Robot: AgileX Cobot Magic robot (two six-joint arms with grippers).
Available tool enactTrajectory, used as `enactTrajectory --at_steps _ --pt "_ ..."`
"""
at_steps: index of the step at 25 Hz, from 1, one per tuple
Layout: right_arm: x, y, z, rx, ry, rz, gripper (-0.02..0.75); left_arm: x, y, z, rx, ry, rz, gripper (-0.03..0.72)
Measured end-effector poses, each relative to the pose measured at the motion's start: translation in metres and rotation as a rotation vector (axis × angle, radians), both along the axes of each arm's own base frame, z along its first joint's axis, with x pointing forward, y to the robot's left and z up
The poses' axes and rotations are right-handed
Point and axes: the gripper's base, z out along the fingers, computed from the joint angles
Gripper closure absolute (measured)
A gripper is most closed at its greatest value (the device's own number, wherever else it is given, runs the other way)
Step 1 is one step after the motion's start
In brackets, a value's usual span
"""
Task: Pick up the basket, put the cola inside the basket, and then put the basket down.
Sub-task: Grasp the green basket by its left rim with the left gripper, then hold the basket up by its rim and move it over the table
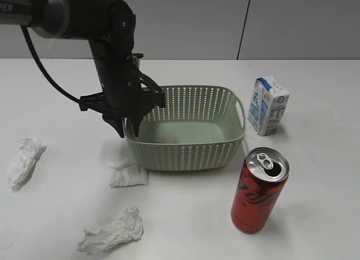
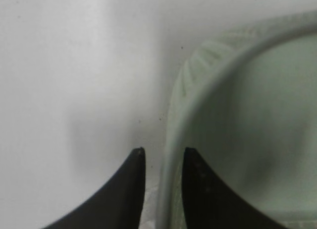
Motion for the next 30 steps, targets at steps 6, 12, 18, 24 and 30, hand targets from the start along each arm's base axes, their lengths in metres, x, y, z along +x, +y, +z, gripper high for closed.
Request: enactTrajectory --at_steps 6,12,18,24,30 --pt "0.0 0.0 0.0 0.0 0.0 0.0 0.185 0.0 -0.002 0.001 -0.019 0.008 0.01 0.651" --pt "0.0 0.0 0.0 0.003 0.0 -0.001 0.185 0.0 -0.003 0.018 -0.056 -0.04 0.018 0.69" --pt "0.006 0.007 0.008 0.073 0.047 0.049 0.185 0.0 0.006 0.03 -0.056 -0.038 0.025 0.69" --pt "0.044 0.017 0.049 0.083 0.292 0.126 0.185 0.006 0.017 0.039 -0.138 -0.025 -0.001 0.69" --pt "0.096 0.029 0.086 0.107 0.382 0.217 0.185 0.008 0.03 0.045 -0.086 -0.041 -0.024 0.69"
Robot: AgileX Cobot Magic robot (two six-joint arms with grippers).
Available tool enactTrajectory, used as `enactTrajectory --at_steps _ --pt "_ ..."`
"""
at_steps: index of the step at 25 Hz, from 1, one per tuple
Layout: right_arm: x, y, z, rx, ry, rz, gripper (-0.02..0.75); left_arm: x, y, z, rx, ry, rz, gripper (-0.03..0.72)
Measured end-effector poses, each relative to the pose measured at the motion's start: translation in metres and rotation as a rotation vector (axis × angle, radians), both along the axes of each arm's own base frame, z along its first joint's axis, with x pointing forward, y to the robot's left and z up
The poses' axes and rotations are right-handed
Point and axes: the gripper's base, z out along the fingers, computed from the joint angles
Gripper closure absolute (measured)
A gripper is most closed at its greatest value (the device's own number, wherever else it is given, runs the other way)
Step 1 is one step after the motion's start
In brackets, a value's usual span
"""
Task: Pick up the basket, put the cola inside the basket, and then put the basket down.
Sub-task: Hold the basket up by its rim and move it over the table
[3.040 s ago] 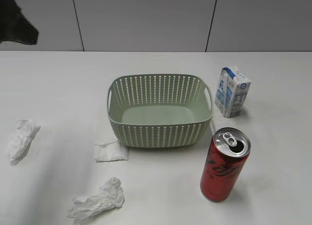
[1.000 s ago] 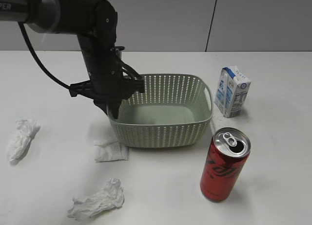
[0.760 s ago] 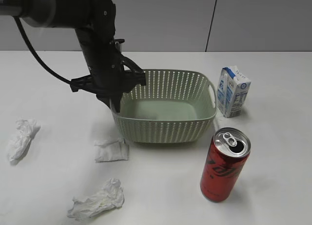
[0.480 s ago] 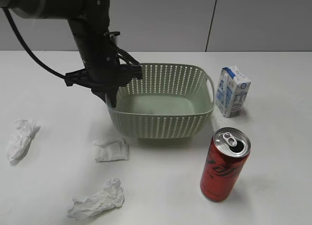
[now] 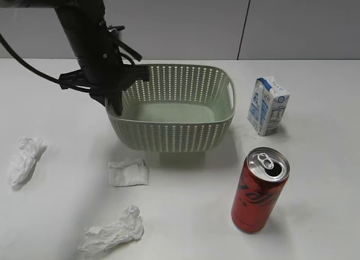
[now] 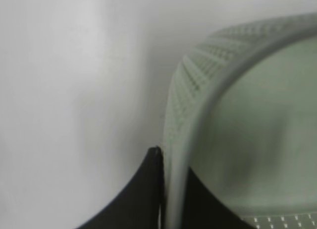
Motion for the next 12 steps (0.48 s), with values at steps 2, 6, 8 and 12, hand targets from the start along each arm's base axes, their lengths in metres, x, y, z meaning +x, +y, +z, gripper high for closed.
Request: enactTrajectory --at_steps 2,6,8,12 --pt "0.017 0.007 0.003 0.013 0.049 0.025 0.185 0.0 0.001 0.0 0.007 0.001 -0.003 0.69" --pt "0.047 0.028 -0.006 0.048 0.21 0.058 0.183 0.0 0.0 0.0 0.006 0.0 -0.003 0.69" --pt "0.059 0.044 -0.015 0.054 0.268 0.071 0.183 0.0 0.0 0.0 0.001 0.0 -0.004 0.69" --pt "0.073 0.081 -0.035 0.022 0.323 0.094 0.183 0.0 0.0 0.0 -0.004 -0.002 -0.016 0.69"
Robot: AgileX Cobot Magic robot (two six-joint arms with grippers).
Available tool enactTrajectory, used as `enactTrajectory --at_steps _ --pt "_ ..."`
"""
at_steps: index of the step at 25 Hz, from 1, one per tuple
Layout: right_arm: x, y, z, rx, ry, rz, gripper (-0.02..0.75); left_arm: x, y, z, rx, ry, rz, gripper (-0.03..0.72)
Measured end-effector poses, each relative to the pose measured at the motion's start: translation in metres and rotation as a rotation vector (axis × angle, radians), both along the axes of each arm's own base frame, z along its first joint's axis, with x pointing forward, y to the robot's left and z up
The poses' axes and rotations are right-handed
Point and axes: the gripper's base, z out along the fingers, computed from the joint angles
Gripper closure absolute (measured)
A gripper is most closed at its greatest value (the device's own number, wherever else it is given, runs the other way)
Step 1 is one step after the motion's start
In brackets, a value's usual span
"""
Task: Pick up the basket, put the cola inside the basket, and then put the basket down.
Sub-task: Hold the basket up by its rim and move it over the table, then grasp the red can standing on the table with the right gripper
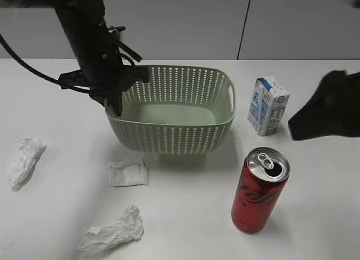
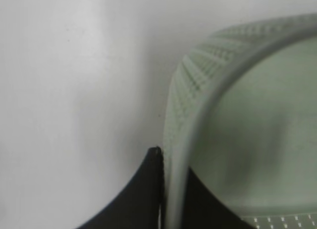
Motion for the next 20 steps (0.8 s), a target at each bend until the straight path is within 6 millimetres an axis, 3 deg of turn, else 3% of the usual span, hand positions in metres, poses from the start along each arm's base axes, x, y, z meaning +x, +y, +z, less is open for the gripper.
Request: enactTrajectory --at_steps 4,8,20 --pt "0.01 0.029 -0.025 -0.126 0.051 -0.011 0.169 0.0 0.0 0.0 0.0 -0.001 -0.001 0.69" --pt "0.019 0.048 -0.041 -0.177 0.085 -0.033 0.093 0.0 0.0 0.0 0.0 -0.001 -0.002 0.69" --pt "0.034 0.061 -0.078 -0.254 0.189 -0.071 0.062 0.001 0.0 0.0 0.001 -0.008 -0.008 0.69"
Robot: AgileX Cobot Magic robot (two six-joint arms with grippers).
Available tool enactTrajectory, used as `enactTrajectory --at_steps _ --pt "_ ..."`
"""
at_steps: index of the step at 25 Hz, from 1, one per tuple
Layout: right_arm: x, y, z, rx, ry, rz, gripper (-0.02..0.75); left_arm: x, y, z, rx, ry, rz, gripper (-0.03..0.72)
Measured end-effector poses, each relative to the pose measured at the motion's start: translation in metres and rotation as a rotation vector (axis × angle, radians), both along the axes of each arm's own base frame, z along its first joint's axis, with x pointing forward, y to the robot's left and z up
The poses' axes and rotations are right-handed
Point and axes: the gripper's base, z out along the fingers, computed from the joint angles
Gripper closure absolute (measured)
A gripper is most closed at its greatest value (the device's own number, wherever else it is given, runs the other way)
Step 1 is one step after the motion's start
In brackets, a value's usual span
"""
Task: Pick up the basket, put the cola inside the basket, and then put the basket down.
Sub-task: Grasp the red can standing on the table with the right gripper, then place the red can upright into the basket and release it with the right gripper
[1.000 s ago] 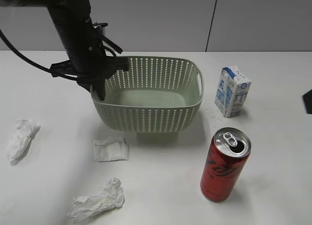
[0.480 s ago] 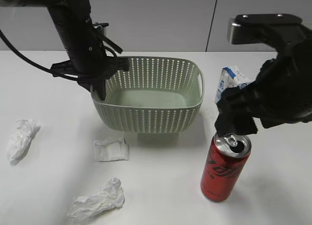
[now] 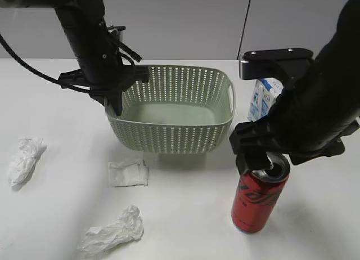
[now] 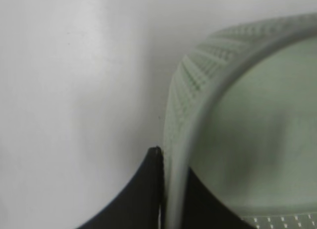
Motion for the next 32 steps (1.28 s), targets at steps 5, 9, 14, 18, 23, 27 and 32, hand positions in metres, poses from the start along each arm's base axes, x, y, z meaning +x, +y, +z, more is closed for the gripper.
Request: enactTrajectory --at_steps 5,9,14,18,23,27,32 --pt "0.005 0.005 -0.018 -0.036 0.056 -0.006 0.062 0.0 0.0 0.0 0.0 -0.001 0.0 0.69" --pt "0.007 0.007 -0.026 -0.051 0.079 -0.008 0.097 0.0 0.0 0.0 0.0 -0.002 0.0 0.69" --pt "0.007 0.008 -0.029 -0.049 0.092 -0.013 0.21 0.0 0.0 0.0 -0.001 -0.003 0.0 0.69" --pt "0.006 0.008 -0.029 -0.045 0.096 -0.016 0.245 0.0 0.0 0.0 -0.001 -0.004 0.0 0.69" --pt "0.005 0.008 -0.026 -0.033 0.095 -0.008 0.245 0.0 0.0 0.0 -0.001 -0.004 0.0 0.69" --pt "0.0 0.005 -0.001 0.01 0.041 0.028 0.245 0.0 0.0 0.0 -0.003 -0.002 0.001 0.69" --pt "-0.006 -0.002 0.057 0.044 -0.06 0.1 0.246 0.001 -0.002 0.0 -0.004 -0.018 -0.003 0.69"
